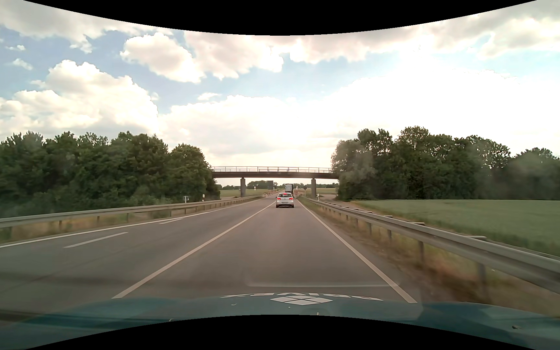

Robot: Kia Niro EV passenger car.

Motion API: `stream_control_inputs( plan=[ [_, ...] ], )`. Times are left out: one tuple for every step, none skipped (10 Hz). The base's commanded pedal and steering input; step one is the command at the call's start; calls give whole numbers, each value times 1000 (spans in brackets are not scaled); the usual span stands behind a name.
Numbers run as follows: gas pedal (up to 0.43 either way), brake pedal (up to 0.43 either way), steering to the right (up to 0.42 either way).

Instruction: Follow the waypoints while adhering to traffic rules and regulations

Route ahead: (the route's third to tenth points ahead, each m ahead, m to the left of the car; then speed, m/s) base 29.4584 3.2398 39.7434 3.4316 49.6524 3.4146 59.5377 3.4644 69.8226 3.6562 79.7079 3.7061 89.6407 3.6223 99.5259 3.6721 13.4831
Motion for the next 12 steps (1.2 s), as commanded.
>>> stream_control_inputs(
  plan=[
    [189, 0, -1],
    [189, 0, -1],
    [189, 0, -1],
    [189, 0, -1],
    [189, 0, -1],
    [189, 0, -1],
    [169, 0, -1],
    [130, 0, -1],
    [59, 0, -2],
    [47, 0, -2],
    [87, 0, -2],
    [87, 0, -2]
  ],
)
